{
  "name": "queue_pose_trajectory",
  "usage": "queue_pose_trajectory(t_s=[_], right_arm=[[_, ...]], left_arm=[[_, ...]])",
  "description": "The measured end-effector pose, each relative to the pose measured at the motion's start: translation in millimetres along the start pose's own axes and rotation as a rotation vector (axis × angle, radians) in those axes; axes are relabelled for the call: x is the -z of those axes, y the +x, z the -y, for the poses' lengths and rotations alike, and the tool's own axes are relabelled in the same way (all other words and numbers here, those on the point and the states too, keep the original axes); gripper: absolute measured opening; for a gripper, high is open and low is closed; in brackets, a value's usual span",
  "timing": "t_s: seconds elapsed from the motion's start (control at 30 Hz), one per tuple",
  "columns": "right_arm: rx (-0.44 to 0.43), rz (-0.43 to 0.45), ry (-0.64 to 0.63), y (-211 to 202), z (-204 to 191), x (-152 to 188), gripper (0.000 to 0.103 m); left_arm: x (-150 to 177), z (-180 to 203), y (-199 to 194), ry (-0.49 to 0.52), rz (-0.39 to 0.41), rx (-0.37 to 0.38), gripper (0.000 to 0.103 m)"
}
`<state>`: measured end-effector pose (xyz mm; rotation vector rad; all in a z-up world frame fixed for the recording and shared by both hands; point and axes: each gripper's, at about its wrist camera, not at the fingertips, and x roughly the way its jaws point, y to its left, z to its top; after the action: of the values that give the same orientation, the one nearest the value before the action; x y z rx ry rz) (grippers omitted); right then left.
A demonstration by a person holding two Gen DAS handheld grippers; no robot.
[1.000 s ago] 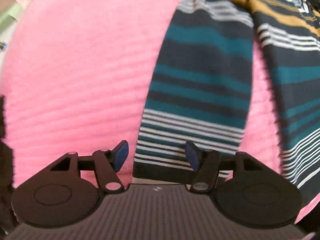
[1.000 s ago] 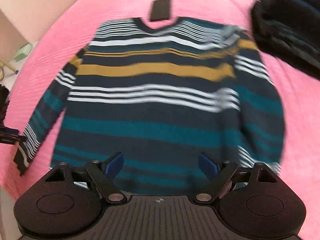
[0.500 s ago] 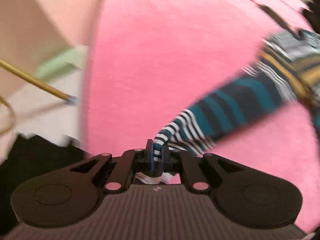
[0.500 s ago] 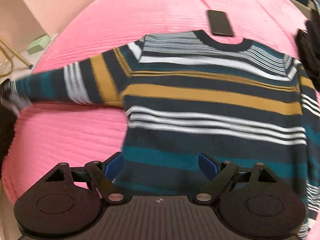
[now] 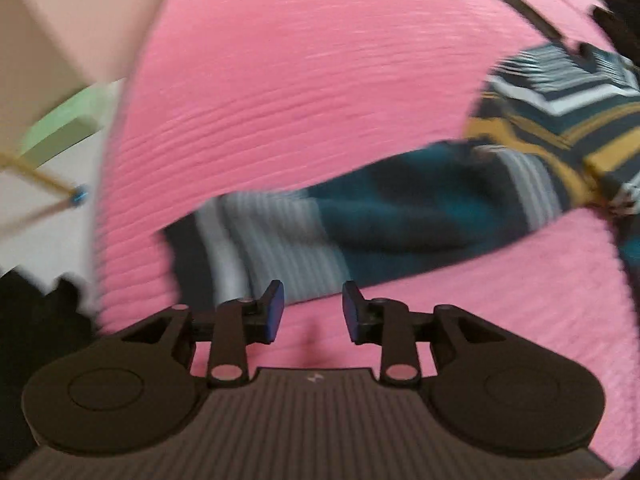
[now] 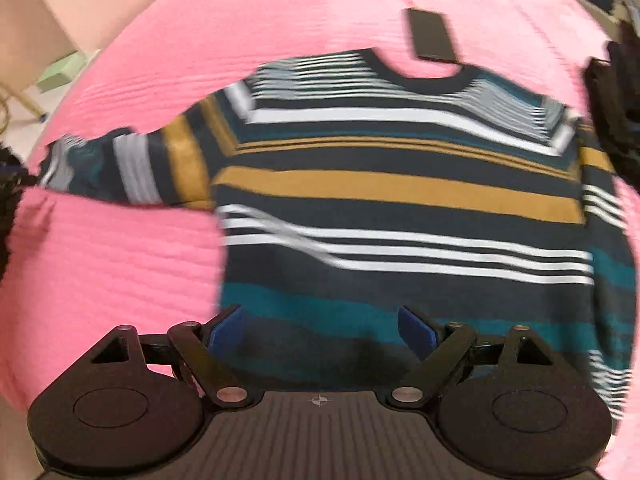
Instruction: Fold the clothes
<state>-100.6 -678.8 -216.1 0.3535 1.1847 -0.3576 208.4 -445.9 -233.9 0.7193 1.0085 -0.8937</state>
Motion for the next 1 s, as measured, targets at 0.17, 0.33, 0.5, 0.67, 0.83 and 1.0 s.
queue_pose_trajectory(t_s=[0.17, 0.33, 0.5, 0.67, 0.83, 1.0], right_arm=[[0.095, 0.035, 0.034, -4.0, 84.1, -4.4, 0.086], [0.134, 0.081, 0.103, 9.0, 194.8, -33.0, 0.086], [0.098, 0.116, 0.128, 42.3, 285.9, -76.3, 0.086], [0.060, 0.068, 0.095, 93.9, 332.4, -96.4, 0.086], [0.014, 0.028, 0.076, 103.5, 365.6, -88.6, 0.037], [0.179, 0.014, 0.054, 67.5, 404.9, -73.4, 0.011]], left_arm=[[-62.8, 75.1, 7.9, 0.082, 0.079, 0.097, 0.041], [-134.3, 146.2, 25.0, 0.139, 0.123, 0.120, 0.048], [-185.9, 199.3, 52.7, 0.119, 0.117, 0.098, 0.050], [-217.6, 234.4, 86.5, 0.122, 0.081, 0.041, 0.050], [-236.7, 256.9, 111.0, 0.177, 0.079, 0.064, 0.051], [-259.4, 257.8, 117.2, 0.136, 0.112, 0.171, 0.051]])
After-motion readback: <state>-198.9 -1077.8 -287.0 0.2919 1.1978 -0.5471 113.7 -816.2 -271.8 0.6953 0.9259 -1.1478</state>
